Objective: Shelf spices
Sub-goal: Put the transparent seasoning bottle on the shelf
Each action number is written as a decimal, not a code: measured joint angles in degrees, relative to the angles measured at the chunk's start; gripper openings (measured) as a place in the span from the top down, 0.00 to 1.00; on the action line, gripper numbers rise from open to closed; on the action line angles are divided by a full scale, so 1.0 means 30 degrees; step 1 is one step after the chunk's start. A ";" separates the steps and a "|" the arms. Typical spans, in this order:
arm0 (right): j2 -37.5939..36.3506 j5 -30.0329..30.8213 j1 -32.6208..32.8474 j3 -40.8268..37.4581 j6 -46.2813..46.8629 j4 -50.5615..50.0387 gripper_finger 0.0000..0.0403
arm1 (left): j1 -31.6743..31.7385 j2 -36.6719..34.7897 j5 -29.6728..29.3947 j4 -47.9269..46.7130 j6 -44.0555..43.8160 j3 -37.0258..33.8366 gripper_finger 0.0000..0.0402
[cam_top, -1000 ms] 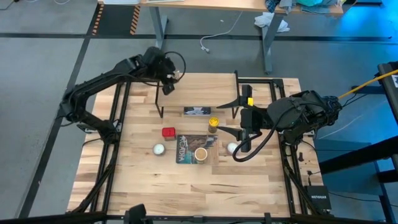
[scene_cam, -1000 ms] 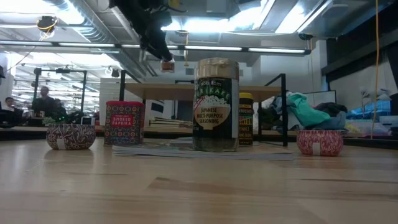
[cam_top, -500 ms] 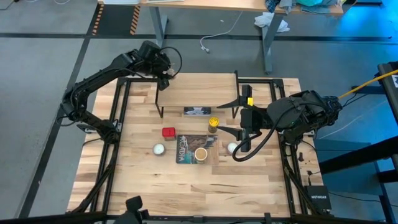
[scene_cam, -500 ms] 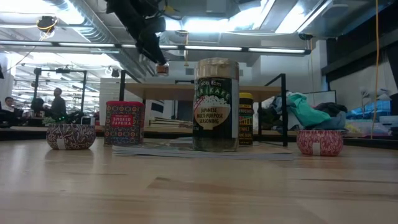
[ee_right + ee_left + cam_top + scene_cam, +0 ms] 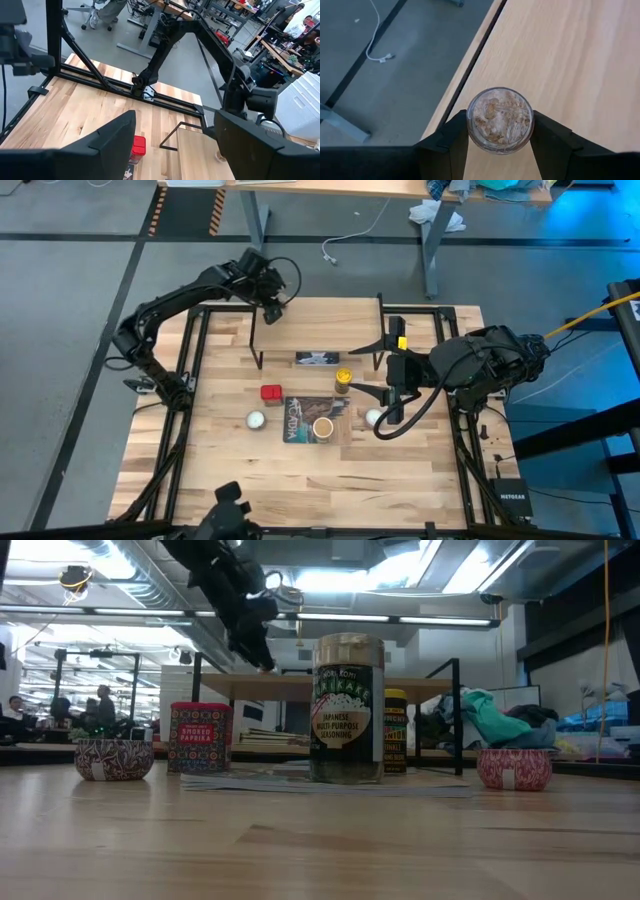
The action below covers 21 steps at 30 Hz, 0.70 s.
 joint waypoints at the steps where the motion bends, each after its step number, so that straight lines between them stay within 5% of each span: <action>1: 0.0000 0.0000 0.0000 0.0000 0.0070 -0.0021 0.32 | 0.0056 0.0131 -0.0055 0.0052 0.0030 0.0000 0.59; 21: 0.0095 0.0000 -0.0007 0.0000 0.0127 -0.0131 0.32 | 0.0660 0.0248 -0.0516 -0.0993 -0.1026 0.0051 0.59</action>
